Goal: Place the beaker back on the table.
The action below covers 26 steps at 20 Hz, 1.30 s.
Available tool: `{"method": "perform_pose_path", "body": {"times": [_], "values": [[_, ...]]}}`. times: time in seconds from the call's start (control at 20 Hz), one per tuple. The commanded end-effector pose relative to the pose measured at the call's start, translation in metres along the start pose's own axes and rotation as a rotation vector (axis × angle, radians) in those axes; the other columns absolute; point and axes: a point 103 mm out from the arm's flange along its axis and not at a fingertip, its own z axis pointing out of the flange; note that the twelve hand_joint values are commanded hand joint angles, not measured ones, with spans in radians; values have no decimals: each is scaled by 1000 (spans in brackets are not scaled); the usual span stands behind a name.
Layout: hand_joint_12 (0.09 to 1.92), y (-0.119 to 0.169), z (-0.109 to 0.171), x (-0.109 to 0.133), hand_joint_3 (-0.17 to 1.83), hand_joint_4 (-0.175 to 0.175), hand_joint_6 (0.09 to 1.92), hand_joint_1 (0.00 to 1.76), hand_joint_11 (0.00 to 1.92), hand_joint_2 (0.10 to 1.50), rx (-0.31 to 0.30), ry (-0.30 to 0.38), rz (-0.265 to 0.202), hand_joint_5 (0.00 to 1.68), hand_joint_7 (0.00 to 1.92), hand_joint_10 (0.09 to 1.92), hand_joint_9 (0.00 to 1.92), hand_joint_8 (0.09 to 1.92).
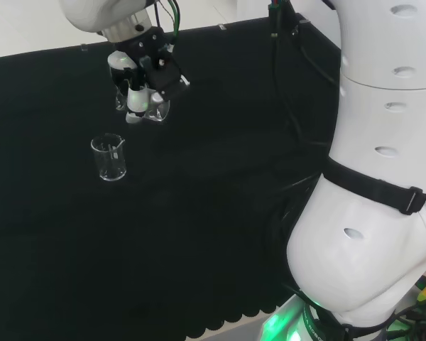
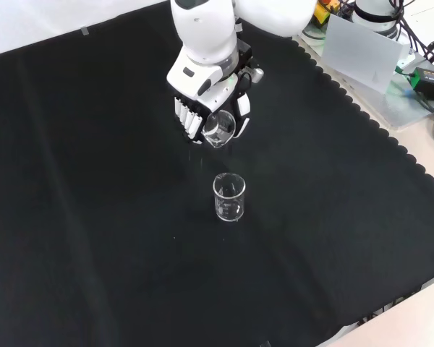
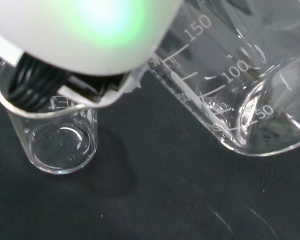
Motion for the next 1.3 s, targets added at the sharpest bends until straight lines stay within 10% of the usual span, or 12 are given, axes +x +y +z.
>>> {"method": "perform_pose_path", "body": {"times": [0.05,1.3], "values": [[804,-6,3,-13,945,-175,973,1436,1238,502,-25,45,0,1082,1336,823,1308,827],[801,-18,37,-27,938,-175,960,1437,1254,501,-138,293,-9,1088,1335,796,1327,812]]}}
